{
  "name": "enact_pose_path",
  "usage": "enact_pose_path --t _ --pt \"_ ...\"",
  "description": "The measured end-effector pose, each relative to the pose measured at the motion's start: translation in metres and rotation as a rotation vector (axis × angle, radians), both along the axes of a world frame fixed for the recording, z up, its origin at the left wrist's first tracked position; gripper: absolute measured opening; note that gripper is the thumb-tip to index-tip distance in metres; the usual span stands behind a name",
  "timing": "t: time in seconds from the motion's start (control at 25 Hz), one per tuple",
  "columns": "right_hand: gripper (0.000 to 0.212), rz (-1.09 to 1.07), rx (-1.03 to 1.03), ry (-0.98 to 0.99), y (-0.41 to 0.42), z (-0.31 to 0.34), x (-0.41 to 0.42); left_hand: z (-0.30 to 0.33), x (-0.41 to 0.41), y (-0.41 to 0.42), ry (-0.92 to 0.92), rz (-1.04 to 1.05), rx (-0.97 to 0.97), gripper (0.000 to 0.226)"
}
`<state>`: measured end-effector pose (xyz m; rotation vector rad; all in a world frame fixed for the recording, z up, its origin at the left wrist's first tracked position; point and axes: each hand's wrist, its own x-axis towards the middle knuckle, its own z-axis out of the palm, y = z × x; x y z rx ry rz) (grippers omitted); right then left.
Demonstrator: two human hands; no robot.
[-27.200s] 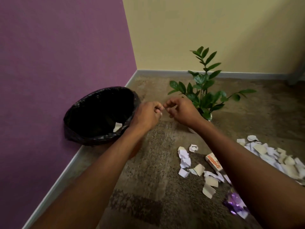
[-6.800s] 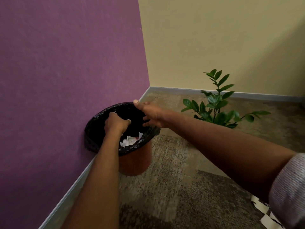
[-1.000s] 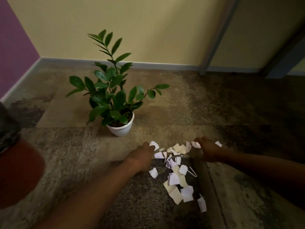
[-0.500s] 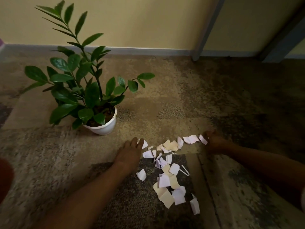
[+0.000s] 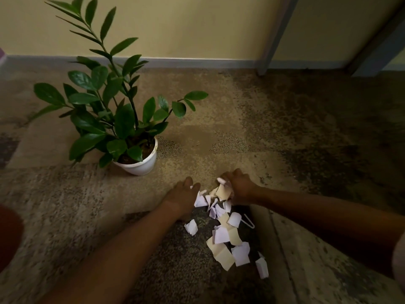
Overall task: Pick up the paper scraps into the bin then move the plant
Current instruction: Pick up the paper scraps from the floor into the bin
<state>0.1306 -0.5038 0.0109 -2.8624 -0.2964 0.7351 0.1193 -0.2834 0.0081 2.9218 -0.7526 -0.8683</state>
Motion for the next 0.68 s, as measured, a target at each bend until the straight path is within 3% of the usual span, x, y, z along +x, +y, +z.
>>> enact_pose_path --t 0.2,0.32,0.36,0.44,0.52,0.68 --pt "0.090 0.171 0.087 0.082 0.030 -0.002 -0.026 0.007 -0.022 0.009 0.124 0.008 -0.079 0.100" --pt "0.105 0.211 0.052 0.074 0.043 -0.009 -0.050 0.005 -0.052 0.011 0.011 -0.026 -0.051 0.109" --pt "0.103 0.240 0.047 0.037 0.047 -0.011 -0.060 0.002 -0.062 0.009 -0.063 -0.036 -0.039 0.103" --pt "0.085 0.266 0.117 -0.061 0.057 -0.016 -0.076 -0.005 -0.076 0.005 -0.117 0.065 -0.113 0.077" --pt "0.058 0.203 0.235 -0.096 0.067 -0.016 -0.082 -0.006 -0.082 0.005 -0.054 0.234 -0.254 0.058" --pt "0.018 0.108 0.399 -0.069 0.084 0.003 -0.075 -0.002 -0.083 0.012 0.013 0.371 -0.415 0.046"
